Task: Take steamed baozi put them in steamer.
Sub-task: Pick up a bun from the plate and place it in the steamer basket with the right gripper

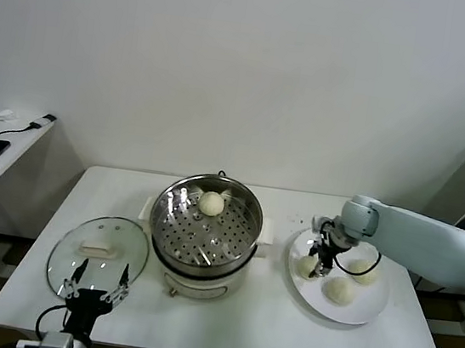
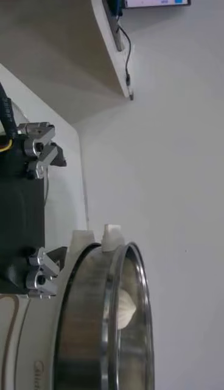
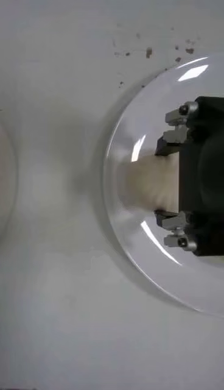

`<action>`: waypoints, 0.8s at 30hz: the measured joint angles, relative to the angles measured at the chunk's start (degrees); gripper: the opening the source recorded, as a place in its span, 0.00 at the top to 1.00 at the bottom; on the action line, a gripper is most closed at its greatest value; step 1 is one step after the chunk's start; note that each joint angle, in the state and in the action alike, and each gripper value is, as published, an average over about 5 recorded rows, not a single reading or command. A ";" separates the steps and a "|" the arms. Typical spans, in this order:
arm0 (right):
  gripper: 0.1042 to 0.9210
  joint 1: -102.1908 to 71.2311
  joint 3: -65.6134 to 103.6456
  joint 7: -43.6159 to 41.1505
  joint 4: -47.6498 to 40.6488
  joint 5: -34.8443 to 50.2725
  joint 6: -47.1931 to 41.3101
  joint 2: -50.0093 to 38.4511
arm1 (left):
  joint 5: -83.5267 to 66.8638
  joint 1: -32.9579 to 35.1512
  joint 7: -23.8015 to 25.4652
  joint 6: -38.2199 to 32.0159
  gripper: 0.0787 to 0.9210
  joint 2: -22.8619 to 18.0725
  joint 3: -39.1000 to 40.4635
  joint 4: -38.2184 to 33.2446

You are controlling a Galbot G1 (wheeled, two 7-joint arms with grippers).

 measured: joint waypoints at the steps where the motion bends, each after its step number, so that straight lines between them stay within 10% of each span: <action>1: 0.42 1.21 -0.68 -0.29 0.31 0.46 0.13 0.03 | 0.02 0.05 0.00 0.07 0.12 -0.01 0.02 -0.11; 24: 0.43 35.23 -12.47 1.01 14.71 27.63 -4.87 16.77 | 0.51 0.26 0.38 1.27 0.12 0.09 0.75 -3.52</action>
